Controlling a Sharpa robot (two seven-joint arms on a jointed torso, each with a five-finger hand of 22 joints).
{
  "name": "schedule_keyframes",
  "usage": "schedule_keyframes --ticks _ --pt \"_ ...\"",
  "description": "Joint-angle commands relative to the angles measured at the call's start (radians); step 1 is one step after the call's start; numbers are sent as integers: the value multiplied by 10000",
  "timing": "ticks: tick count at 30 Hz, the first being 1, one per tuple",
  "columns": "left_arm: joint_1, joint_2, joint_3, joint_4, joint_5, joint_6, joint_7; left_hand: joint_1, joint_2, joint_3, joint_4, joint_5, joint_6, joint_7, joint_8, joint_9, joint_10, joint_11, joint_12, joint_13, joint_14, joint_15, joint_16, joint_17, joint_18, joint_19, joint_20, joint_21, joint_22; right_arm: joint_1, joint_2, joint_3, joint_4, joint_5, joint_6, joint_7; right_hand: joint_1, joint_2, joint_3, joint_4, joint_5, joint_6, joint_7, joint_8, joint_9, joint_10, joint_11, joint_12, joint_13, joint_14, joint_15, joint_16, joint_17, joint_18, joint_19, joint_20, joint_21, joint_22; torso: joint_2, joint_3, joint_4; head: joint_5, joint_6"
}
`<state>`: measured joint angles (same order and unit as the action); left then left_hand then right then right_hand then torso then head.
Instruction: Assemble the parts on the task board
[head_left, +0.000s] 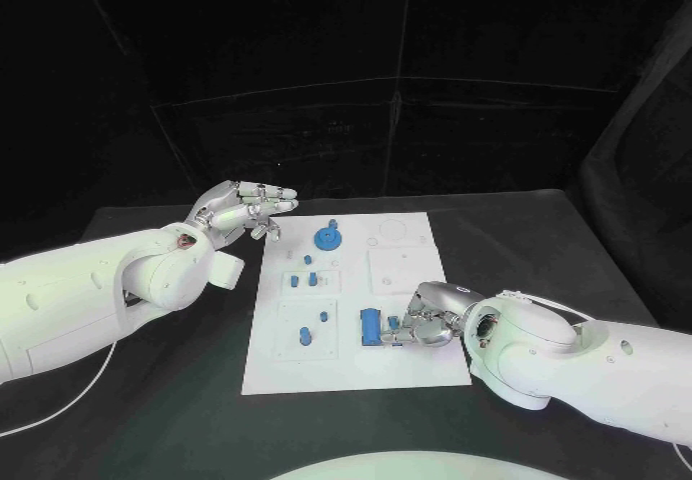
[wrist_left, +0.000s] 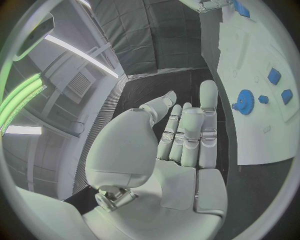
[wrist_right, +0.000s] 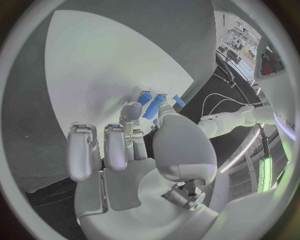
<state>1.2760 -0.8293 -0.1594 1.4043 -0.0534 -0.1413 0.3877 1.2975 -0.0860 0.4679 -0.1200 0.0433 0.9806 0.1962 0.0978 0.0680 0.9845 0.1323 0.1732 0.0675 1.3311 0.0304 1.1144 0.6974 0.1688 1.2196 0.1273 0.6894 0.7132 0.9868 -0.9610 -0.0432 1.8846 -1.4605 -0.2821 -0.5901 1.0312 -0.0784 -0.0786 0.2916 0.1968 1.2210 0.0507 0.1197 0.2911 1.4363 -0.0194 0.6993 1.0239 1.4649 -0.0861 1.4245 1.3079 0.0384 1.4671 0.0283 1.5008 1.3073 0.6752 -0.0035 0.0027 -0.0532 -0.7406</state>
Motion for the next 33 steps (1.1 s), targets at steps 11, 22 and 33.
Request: schedule_keyframes --ticks 11,22,33 --pt "14 20 7 3 31 102 19 -10 57 -52 -8 60 -65 21 0 -10 -85 -8 22 -10 -65 32 9 -21 137 -57 19 -52 -12 11 -244 2 122 -122 -187 118 1018 306 -161 -381 243 -103 23 9 -18 -125 -14 -71 7 670 38 -95 656 -112 323 44 -57 1802 1 7 5 -6 50" --pt "13 35 6 -4 31 105 18 -11 55 -57 -9 60 -74 23 -3 -11 -97 -6 27 -10 -66 34 14 -21 137 -58 20 -54 -13 10 -328 2 34 -10 -2 229 2117 434 -302 -885 -29 -152 45 12 -42 -186 -7 -198 -60 663 48 -149 604 -104 300 51 -90 1778 2 -5 11 -27 80" --pt "13 28 5 -6 31 93 14 -11 55 -57 -9 60 -74 23 -3 -11 -97 -6 27 -10 -66 34 14 -21 137 -58 20 -54 -13 10 -36 2 -298 -179 2 221 2340 491 -456 -1008 -272 -147 58 20 -56 -182 0 -194 -60 663 53 -161 596 -103 297 54 -97 1776 5 0 9 5 55"
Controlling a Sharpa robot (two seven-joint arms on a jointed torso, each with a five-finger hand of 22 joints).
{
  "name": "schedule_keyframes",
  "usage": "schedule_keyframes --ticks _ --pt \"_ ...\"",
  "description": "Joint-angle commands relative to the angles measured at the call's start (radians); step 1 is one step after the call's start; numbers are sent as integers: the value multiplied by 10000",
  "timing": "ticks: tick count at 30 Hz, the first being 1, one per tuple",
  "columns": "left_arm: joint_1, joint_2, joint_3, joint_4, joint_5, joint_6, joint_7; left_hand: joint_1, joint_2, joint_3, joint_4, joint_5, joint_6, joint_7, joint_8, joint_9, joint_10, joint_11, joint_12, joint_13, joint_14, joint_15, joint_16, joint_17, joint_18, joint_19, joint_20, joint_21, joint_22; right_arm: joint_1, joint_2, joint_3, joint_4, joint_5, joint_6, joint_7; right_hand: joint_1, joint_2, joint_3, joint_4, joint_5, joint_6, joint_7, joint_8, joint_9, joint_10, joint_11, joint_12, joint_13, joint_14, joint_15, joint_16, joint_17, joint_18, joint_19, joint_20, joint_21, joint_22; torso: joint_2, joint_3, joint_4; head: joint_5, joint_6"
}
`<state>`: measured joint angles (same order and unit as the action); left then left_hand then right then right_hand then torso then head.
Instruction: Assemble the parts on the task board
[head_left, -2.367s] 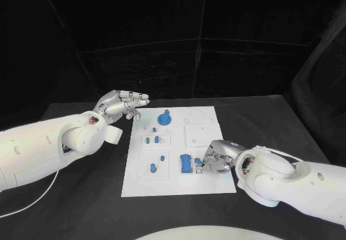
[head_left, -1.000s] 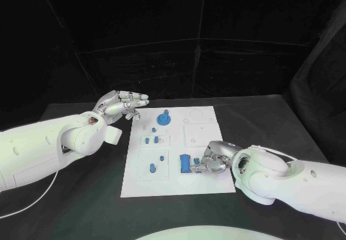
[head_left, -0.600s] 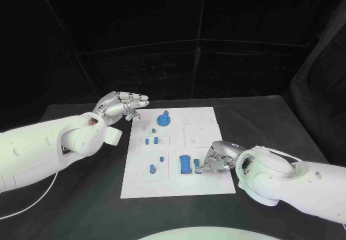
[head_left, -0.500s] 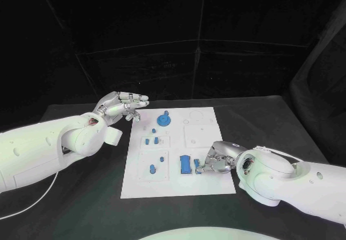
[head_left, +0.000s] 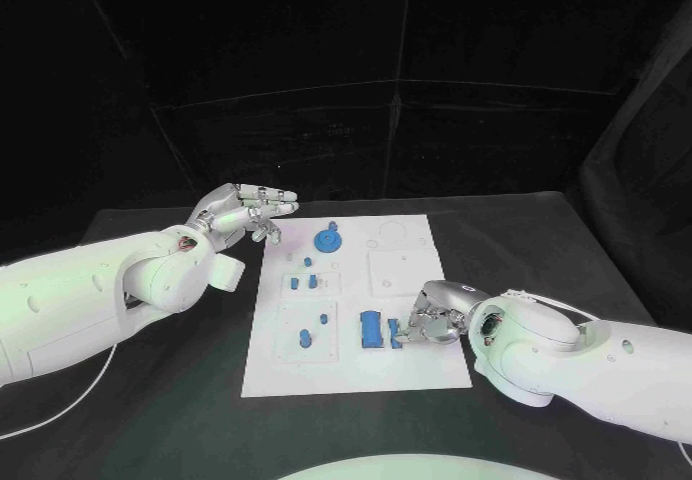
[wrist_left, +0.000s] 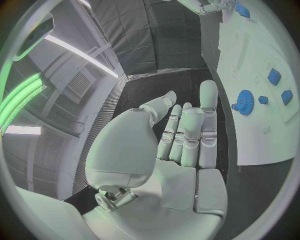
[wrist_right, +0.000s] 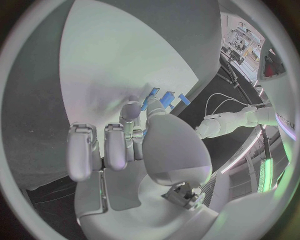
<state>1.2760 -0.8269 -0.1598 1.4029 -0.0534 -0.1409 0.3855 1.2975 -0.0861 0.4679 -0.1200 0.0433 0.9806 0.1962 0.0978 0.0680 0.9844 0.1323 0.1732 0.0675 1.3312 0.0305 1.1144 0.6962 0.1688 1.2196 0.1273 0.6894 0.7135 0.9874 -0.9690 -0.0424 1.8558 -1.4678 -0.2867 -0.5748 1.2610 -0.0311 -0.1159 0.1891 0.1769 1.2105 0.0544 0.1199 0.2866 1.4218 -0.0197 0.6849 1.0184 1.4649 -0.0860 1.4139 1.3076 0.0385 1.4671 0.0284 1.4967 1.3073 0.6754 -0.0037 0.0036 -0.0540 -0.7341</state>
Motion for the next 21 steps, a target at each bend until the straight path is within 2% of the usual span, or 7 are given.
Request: schedule_keyframes --ticks 1,8,13,16,18,19,21 --pt "13 2 8 6 31 89 35 -11 56 -58 -9 60 -74 23 -3 -11 -96 -6 28 -9 -68 33 14 -10 137 -58 20 -54 -17 4 56 -6 -10 -110 20 81 13 10 -126 35 -99 -41 23 19 -13 -33 5 -44 -2 663 54 -56 600 -105 299 55 -56 1778 -1 1 -3 14 -6" --pt "13 -9 8 4 31 90 31 -11 56 -58 -9 60 -74 23 -3 -11 -96 -6 28 -9 -68 33 14 -10 137 -58 20 -54 -17 3 -26 -6 97 -95 -378 295 -280 -25 -489 266 -255 -41 18 32 -22 -25 9 -63 -16 663 60 -67 590 -102 293 63 -66 1772 -2 7 -17 8 -7" --pt "13 -19 7 7 31 85 35 4 67 -55 -17 61 -80 21 -4 -11 -114 -6 40 -8 -82 34 1 -51 138 -59 22 -57 -20 5 -346 -4 230 400 -877 1000 -377 -104 -703 408 -179 -148 51 -12 -46 -156 37 -464 -254 605 78 -288 328 -47 147 74 -228 1605 -21 9 -9 -16 40" --pt "12 -24 3 15 31 84 63 -6 65 -63 -12 60 -82 23 -3 -10 -118 -4 49 -6 -102 37 -21 -95 137 -66 24 -62 -23 17 -629 1 224 1450 -1154 2115 -160 -103 -813 437 -38 -647 237 -256 -148 -791 197 -2178 -1300 364 200 -1124 -606 157 -431 164 -884 943 -55 -13 3 -53 109" --pt "12 -29 -25 29 32 70 101 -32 66 -88 3 60 -77 21 4 -8 -119 -4 81 0 -191 44 -111 -260 134 -101 31 -87 -36 68 -738 4 93 2445 -1255 3000 71 -34 -811 378 -25 -842 321 -348 -189 -1001 272 -2433 -1482 188 264 -1724 -1239 305 -851 221 -1386 449 -59 -23 7 -101 223" --pt "12 -34 -61 38 32 44 143 -56 62 -122 14 61 -74 16 12 -6 -120 -7 128 6 -428 50 -369 -671 136 -198 37 -156 -70 140 -761 6 -69 3207 -1301 3611 271 29 -809 318 -5 -945 383 -392 -213 -1189 325 -2663 -1667 -41 321 -2455 -1977 467 -1324 271 -1976 -117 -80 -32 11 -138 273" --pt "12 -35 -112 42 45 -3 221 -113 43 -225 42 60 -22 -31 55 4 -47 -35 281 26 -1317 46 -1250 -1756 128 -682 67 -503 -240 319 -716 8 -470 4617 -1344 4723 916 205 -765 59 212 -1204 529 -488 -290 -1705 476 -3458 -2365 -899 449 -5207 -4587 988 -2916 403 -4155 -2126 -167 -61 15 -158 287"
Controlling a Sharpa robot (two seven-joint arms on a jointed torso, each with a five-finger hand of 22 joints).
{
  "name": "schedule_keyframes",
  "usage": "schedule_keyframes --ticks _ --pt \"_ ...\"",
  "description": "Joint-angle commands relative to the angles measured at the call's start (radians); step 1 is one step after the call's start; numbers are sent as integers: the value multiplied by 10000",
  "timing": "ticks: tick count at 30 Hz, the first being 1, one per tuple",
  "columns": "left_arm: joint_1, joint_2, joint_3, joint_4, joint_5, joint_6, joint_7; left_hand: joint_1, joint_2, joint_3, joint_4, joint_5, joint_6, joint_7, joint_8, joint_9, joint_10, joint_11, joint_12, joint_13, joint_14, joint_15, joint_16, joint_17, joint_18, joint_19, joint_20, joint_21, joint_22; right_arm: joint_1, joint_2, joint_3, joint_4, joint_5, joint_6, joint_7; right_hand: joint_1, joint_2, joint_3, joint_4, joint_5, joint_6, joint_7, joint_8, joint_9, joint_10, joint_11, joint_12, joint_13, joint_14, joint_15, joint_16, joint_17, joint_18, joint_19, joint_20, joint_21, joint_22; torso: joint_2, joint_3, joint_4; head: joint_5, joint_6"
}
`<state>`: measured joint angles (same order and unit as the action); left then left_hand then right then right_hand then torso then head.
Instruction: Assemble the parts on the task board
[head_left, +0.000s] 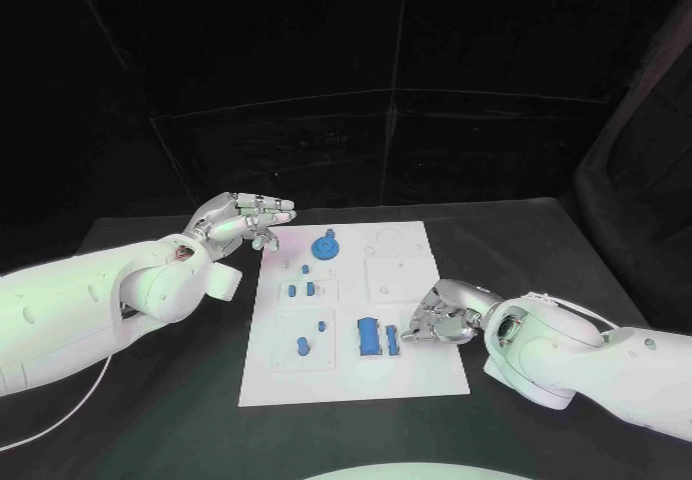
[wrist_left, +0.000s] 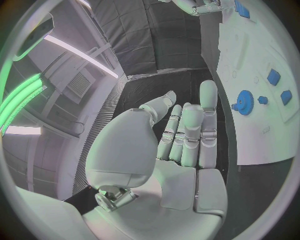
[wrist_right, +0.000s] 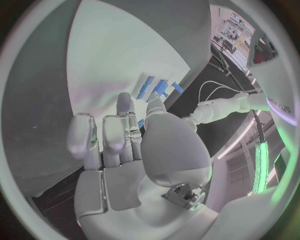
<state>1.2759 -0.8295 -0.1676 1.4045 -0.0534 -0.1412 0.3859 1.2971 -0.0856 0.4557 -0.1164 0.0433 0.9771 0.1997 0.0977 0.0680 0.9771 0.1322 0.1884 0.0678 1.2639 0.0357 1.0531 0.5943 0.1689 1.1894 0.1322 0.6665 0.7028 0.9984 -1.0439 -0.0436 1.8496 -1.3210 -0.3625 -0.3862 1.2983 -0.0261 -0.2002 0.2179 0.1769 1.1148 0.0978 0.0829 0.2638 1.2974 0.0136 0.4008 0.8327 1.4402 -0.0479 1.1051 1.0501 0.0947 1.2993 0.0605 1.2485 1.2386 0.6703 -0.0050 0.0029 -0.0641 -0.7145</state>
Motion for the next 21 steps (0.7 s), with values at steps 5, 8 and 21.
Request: schedule_keyframes --ticks 5,8,21 --pt "10 40 -117 -29 494 -139 510 -264 64 -329 149 102 164 -179 154 13 537 -67 489 28 -2336 152 -3092 -2011 77 -2039 154 -1825 -1054 547 525 24 -1873 7182 -214 5560 1902 533 304 -716 108 -915 595 -189 -381 -1796 798 -2765 -2727 -3276 913 -6486 -4780 693 -4115 703 -6035 -4732 -366 -161 24 -169 452" --pt "1 87 -142 -142 819 -195 746 -354 77 -296 243 95 228 -203 164 8 726 -17 392 -36 -2952 416 -4488 -2702 -20 -2923 370 -2743 -1648 666 999 48 -2831 8774 146 6583 2287 645 306 -933 -271 -1251 663 -185 -720 -1809 1092 -3343 -4385 -3776 1344 -8402 -6300 769 -4474 1188 -7790 -6057 -503 -210 -21 -172 671" --pt "-184 870 -163 -1488 2049 -1018 1419 -391 36 -609 436 52 157 -246 -253 -19 701 346 -943 -58 -3086 1108 -8015 -4561 170 -4524 1360 -5259 -3852 806 3331 554 -6643 11051 1242 8471 1491 1021 245 -2028 -431 -1529 499 -208 -1899 -2289 1579 -3384 -7687 -3571 1865 -10434 -9464 890 -3962 1901 -11066 -8974 -911 -184 -102 -72 1554"
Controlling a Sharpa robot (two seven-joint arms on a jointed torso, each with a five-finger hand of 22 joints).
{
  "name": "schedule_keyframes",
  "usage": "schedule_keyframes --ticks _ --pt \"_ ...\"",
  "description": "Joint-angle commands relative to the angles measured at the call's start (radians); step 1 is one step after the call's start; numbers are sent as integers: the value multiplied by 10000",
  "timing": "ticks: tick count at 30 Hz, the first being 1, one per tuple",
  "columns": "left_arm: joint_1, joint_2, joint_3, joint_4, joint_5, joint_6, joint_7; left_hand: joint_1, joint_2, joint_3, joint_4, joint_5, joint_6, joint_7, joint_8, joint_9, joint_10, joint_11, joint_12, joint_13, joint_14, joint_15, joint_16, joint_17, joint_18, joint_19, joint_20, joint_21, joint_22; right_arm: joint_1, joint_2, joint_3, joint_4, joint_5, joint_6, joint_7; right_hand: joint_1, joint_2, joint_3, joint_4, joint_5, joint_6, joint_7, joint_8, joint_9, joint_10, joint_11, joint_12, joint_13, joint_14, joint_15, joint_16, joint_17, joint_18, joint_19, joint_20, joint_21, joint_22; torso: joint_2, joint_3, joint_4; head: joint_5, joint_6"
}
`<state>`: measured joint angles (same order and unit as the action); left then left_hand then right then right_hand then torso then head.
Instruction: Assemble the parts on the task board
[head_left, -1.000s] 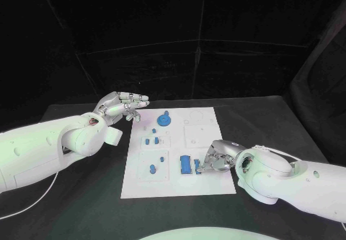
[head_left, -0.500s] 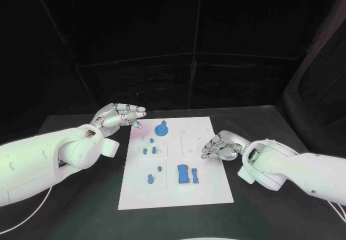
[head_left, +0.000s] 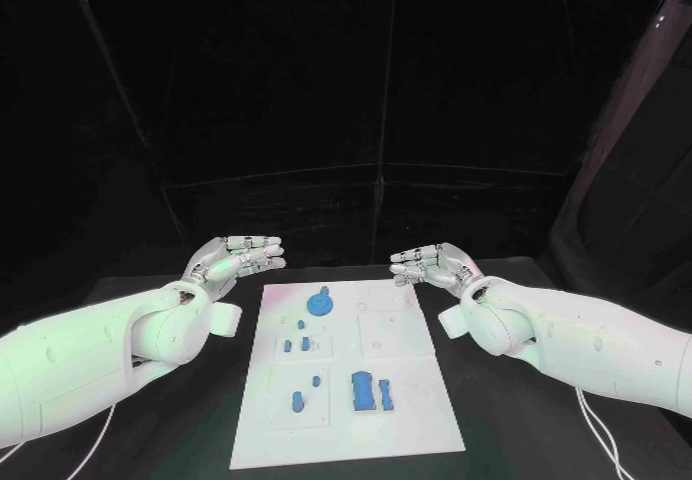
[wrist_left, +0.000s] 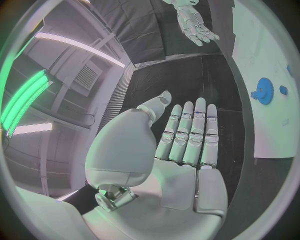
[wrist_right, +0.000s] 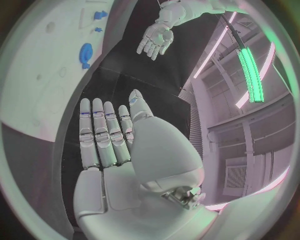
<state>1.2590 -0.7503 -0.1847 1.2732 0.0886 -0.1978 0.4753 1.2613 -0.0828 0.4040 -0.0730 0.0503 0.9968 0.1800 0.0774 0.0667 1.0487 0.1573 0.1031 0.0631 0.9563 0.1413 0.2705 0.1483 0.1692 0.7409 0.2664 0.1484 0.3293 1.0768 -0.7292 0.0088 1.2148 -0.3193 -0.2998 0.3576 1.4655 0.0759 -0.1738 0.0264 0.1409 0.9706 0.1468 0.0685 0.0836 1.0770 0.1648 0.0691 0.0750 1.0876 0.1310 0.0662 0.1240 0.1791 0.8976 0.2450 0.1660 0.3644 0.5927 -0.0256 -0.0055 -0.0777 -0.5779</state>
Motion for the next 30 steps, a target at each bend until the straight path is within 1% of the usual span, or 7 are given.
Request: schedule_keyframes --ticks 1,4,5,15,16,28,30 --pt "-32 141 9 -271 659 -477 549 -28 16 -123 8 -19 -36 -47 -62 -6 -10 100 -126 -9 -3 62 -273 -144 169 -26 28 -110 -169 23 292 46 -453 1059 657 1085 -269 20 -29 -176 -67 -104 5 -63 -140 -140 89 -70 -125 -67 96 -46 -319 45 67 83 -385 -371 -142 31 -3 76 242" --pt "-58 265 10 -454 694 -524 587 6 48 -194 12 -20 -26 -34 -89 -6 20 102 -216 -6 90 66 -460 -246 175 49 36 -170 -306 24 443 68 -669 1090 721 1157 -429 58 -48 -279 -46 -127 27 -65 -181 -207 118 -75 -130 -89 131 -49 -504 43 57 126 -647 -617 -152 49 38 84 322" --pt "-54 178 1 -334 236 -178 145 -3784 828 -1308 730 -503 -2990 -540 -774 -667 -3145 -421 -1031 -631 -2831 -386 -1097 -600 -508 -2223 -799 -534 -1180 2 369 53 -525 445 208 415 -4628 -759 487 -264 -449 -2937 -415 -685 -836 -3320 -406 -691 -750 -3310 -346 -662 -1240 -538 -2656 -699 -893 -1470 -87 19 -5 63 201" --pt "-519 70 423 421 -21 -1445 214 -6589 828 -2198 730 -503 -5220 -954 -774 -667 -5476 -775 -1031 -631 -4960 -706 -1631 -1483 -694 -3853 -1375 -1484 -1864 -67 142 16 528 1155 -1060 727 -7730 -759 864 -264 -1409 -5035 -732 -685 -836 -5622 -781 -691 -750 -5622 -609 -662 -1240 -818 -4575 -1198 -1660 -2175 -380 193 39 588 -109" --pt "-606 50 502 561 -68 -1681 227 -6837 828 -2275 730 -503 -5417 -988 -774 -667 -5681 -808 -1031 -631 -5148 -1413 -1671 -1483 -774 -3998 -1429 -1484 -1923 -81 100 10 725 1288 -1297 786 -8109 -759 910 -264 -1409 -5290 -1468 -685 -836 -5905 -830 -691 -750 -5911 -1310 -662 -1240 -817 -4816 -1266 -1660 -2255 -425 220 46 669 -157" --pt "-1822 -234 1604 2532 -738 -4991 407 -9083 828 -2955 730 -503 -7187 -1800 -774 -667 -7555 -1573 -1031 -631 -6868 -1413 -2705 -1483 -1692 -5324 -1912 -1484 -2456 -244 -431 -76 3196 2953 -4274 1518 -10619 -759 1738 -264 -1409 -6984 -1468 -685 -836 -7770 -1648 -691 -750 -7815 -1310 -662 -1240 -1048 -6410 -1720 -1660 -2788 -485 256 55 777 -221" --pt "-1935 -260 1707 2716 -801 -5300 424 -9377 828 -3051 730 -503 -7421 -1800 -774 -667 -7795 -1573 -1031 -631 -7093 -1413 -2705 -1483 -1692 -5501 -2664 -1484 -2525 -257 -472 -82 3385 3080 -4501 1574 -10918 -759 1738 -264 -1409 -7185 -1468 -685 -836 -7991 -1648 -691 -750 -8039 -1310 -662 -1240 -1791 -6599 -2450 -1660 -2851 -485 256 55 777 -221"
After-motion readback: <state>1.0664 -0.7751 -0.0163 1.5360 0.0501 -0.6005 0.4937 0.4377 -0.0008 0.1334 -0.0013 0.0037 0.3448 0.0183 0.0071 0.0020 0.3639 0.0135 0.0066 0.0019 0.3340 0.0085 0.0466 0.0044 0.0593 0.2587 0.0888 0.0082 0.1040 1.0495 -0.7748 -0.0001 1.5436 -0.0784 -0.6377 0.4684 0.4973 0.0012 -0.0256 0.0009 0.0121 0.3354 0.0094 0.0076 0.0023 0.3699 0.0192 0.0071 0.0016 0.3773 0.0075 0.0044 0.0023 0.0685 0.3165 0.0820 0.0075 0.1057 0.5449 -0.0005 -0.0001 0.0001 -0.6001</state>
